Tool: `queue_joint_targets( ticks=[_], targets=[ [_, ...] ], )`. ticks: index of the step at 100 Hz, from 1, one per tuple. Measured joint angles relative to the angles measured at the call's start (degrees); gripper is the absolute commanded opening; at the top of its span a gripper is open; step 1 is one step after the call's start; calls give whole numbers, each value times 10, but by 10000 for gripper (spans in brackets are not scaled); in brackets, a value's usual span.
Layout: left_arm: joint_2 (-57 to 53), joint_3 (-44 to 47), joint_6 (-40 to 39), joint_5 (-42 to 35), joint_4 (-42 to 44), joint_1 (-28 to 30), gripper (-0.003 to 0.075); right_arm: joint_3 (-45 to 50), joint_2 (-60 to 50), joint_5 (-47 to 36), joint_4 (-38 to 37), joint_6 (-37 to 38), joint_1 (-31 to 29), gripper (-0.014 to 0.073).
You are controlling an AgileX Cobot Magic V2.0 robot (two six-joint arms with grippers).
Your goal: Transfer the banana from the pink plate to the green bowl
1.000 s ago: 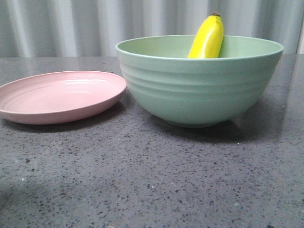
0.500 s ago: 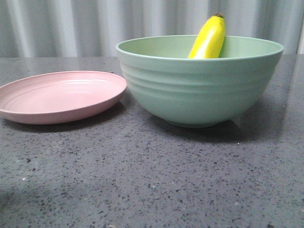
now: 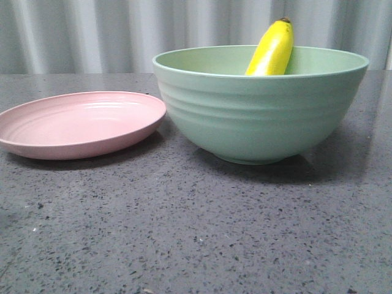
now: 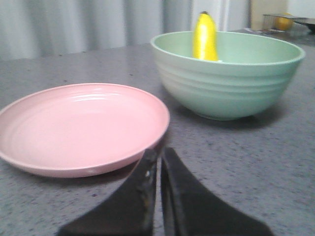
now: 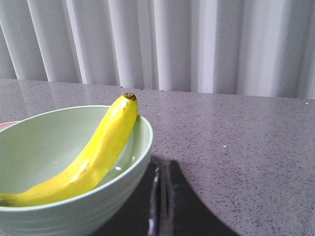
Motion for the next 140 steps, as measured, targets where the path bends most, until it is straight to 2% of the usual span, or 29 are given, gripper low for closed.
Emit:
queue_joint_targets(
  ticks=[30,47,61,68,80,140],
  targets=[
    [-103,16,0,28,0,180,-20,0,0,0,0,0,0,-71],
    [-160,16,0,139,10,282,-20,0,0,0,0,0,0,-71],
    [-208,16,0,244,12,335,-20,0,0,0,0,0,0,-71],
    [-230,16,0,284,12,350,-20,0,0,0,0,0,0,-71],
    [-239,16,0,309,13,357,-20,0,0,0,0,0,0,-71],
    [-239,16,0,308,14,357,-20,0,0,0,0,0,0,-71]
  ],
)
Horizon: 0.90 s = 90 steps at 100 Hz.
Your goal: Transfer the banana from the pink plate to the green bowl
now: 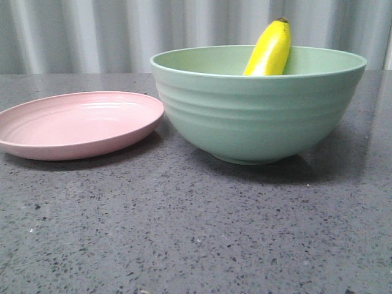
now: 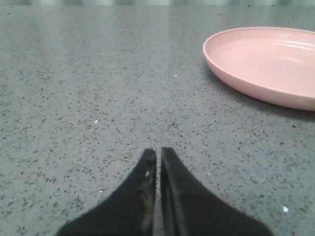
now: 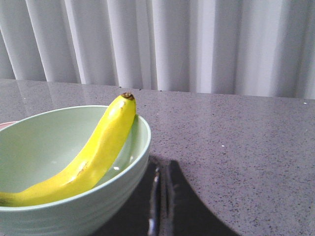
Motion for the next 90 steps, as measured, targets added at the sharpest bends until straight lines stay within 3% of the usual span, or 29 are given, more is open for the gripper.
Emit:
queue_joint_targets(
  ticks=[22,43,67,90],
  targets=[
    [0,0,0,0,0,0,-20,0,0,0,0,0,-2,-71],
    [0,0,0,0,0,0,-20,22,-15,-3,0,0,-53,-71],
    [0,0,0,0,0,0,-20,94,-107,-1,0,0,-136,-71],
    [0,0,0,0,0,0,-20,152,-205,24,-1,0,-172,-71]
  ],
)
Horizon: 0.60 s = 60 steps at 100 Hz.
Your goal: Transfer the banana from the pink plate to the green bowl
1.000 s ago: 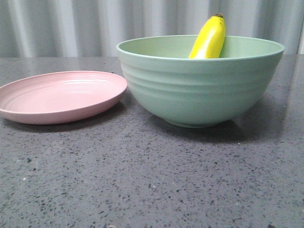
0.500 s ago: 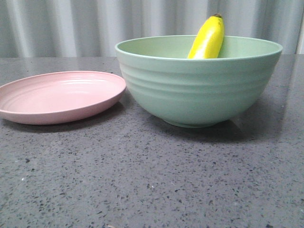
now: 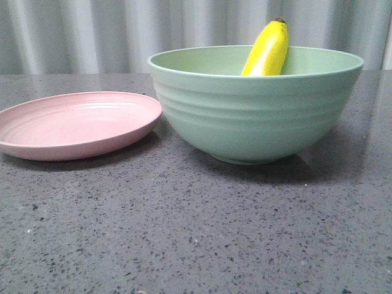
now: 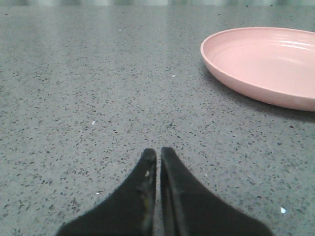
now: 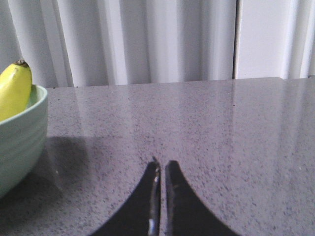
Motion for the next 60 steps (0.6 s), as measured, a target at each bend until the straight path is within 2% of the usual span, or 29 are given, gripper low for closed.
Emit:
queue_joint_targets(
  ticks=[33,60],
  targets=[
    [0,0,0,0,1,0,-20,0,-11,173,-24,0,-8,-71],
    [0,0,0,0,1,0,-20,-1,-11,181,-25,0,-8,-71]
  ],
)
